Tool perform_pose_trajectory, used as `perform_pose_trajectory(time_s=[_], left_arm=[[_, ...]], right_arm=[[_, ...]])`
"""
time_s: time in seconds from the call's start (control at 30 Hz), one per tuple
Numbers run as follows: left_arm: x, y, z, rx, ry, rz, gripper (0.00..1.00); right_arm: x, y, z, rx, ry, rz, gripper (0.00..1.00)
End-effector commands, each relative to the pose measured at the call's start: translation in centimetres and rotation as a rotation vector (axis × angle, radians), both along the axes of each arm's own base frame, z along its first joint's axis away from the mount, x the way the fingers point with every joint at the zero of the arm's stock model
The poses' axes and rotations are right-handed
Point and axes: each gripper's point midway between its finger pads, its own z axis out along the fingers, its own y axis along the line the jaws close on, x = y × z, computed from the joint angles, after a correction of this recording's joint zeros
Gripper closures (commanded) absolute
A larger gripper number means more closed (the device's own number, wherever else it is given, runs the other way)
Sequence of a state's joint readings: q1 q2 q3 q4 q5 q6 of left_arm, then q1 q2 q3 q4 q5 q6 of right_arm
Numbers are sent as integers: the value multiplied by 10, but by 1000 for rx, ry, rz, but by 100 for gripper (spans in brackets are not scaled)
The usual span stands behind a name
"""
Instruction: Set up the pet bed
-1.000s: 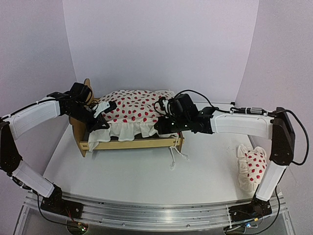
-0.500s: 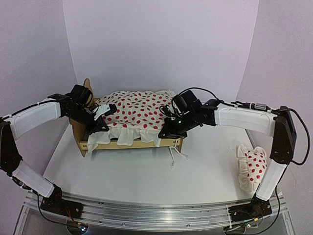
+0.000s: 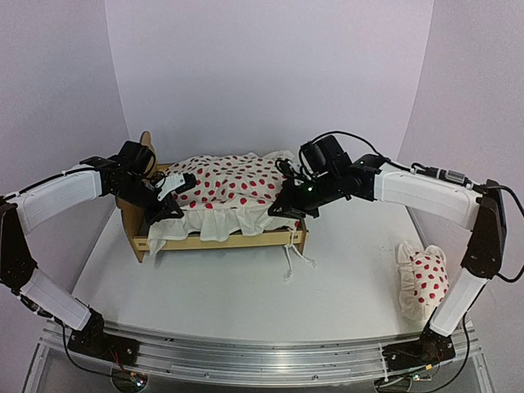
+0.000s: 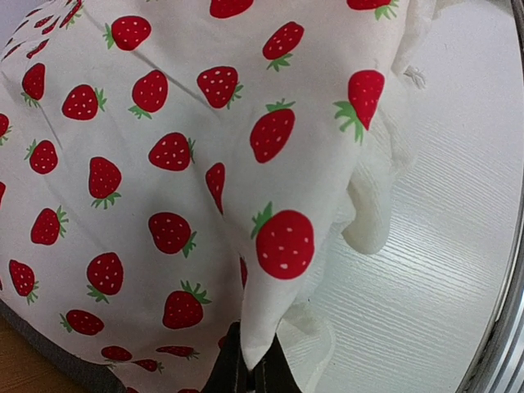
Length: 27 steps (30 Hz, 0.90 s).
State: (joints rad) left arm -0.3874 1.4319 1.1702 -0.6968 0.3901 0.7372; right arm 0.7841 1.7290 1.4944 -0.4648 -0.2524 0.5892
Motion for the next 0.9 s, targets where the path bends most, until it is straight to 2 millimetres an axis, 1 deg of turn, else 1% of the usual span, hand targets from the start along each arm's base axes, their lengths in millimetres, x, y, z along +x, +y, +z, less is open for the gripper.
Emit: perform_pose_trajectory(time_s=[0.0, 0.07, 0.1, 0.17, 0.27, 0.33, 0.4, 0.47, 0.53, 0.6, 0.7, 0.8, 0.87], left_arm=[[2, 5, 9, 13, -40, -2, 100], [-3, 6, 3, 22, -22, -15, 100], [-6, 7, -1, 28, -12, -21, 100], [-14, 9, -10, 46, 17, -44, 98], [-24, 12, -17, 58, 50, -56, 78], [-29, 12, -17, 59, 59, -68, 66], [-32, 12, -15, 58, 63, -80, 59], [-34, 11, -12, 49, 62, -94, 56], [-34, 8, -9, 32, 60, -102, 53], [-33, 5, -6, 18, 56, -104, 50], [-31, 5, -9, 15, 52, -99, 45], [-29, 10, -18, 53, 43, -92, 42], [-24, 18, -25, 101, 19, -69, 42]], right_arm=[[-7, -6, -6, -5, 61, -8, 100], [-14, -4, -25, -20, 128, 11, 100], [-17, -5, -34, -33, 158, 13, 96], [-20, -10, -46, -73, 187, 5, 81], [-19, -26, -45, -146, 142, -21, 66], [-16, -43, -42, -212, 92, -51, 58], [-14, -61, -44, -288, 57, -85, 54], [-14, -76, -52, -355, 46, -113, 53], [-10, -84, -62, -405, 30, -133, 53], [-4, -84, -71, -442, 14, -124, 51], [10, -75, -77, -452, -29, -107, 50], [25, -57, -71, -395, -86, -93, 50], [33, -51, -67, -377, -119, -101, 53]])
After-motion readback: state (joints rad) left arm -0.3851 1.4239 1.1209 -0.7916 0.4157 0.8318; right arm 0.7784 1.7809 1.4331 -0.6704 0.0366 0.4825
